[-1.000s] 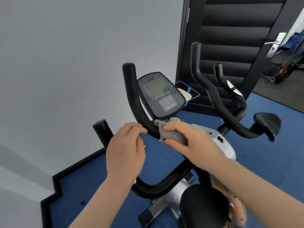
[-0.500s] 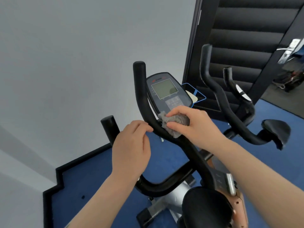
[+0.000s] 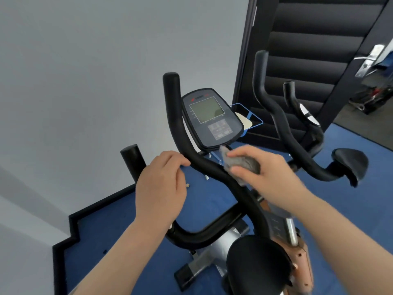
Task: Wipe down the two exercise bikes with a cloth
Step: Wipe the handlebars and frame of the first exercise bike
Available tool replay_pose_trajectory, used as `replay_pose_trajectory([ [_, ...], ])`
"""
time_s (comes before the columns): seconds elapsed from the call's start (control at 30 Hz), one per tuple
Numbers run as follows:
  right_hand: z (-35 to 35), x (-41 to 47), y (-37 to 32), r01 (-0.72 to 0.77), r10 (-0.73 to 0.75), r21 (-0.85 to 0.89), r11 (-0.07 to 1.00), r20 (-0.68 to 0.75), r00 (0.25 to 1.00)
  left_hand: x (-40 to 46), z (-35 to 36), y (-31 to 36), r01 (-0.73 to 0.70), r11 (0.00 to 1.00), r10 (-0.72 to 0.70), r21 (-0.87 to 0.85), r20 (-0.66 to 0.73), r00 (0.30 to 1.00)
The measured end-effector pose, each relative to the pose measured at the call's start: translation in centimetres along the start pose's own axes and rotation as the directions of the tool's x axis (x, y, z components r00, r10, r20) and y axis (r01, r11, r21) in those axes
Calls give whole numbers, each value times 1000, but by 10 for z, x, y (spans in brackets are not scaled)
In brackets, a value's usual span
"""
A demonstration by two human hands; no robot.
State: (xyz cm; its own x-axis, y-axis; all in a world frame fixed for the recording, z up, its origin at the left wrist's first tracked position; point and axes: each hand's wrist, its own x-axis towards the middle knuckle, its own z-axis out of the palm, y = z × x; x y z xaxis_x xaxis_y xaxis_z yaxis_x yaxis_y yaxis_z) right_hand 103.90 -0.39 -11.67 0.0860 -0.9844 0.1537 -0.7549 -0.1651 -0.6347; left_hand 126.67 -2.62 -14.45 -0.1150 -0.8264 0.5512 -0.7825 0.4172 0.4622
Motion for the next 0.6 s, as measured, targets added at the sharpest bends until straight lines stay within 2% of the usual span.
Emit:
replay_pose_trajectory([
  [0.1, 19, -16, -4, -1, 2, 12, 1000, -58, 998, 0, -1, 1, 21, 1000, -21, 13, 15, 1000],
  [0.27, 1, -34, 11, -28, 27, -52, 998, -3, 1000, -1, 0, 1, 23, 999, -23, 38, 11, 1000],
  [0.37, 16, -30, 6, -44, 45, 13, 999, -109, 993, 0, 1, 0, 23, 999, -23, 44, -2, 1000],
  [0.43, 23, -40, 9, -52, 65, 102, 993, -132, 989, 0, 1, 0, 43, 998, -43, 52, -8, 999],
  [0.53, 7, -39, 13, -20, 24, 65, 998, -75, 997, -1, 1, 1, 62, 996, -61, 68, -8, 998],
  [0.6, 2, -20, 4, 34, -30, 38, 999, -107, 994, -1, 1, 1, 59, 996, -59, 65, -4, 998],
])
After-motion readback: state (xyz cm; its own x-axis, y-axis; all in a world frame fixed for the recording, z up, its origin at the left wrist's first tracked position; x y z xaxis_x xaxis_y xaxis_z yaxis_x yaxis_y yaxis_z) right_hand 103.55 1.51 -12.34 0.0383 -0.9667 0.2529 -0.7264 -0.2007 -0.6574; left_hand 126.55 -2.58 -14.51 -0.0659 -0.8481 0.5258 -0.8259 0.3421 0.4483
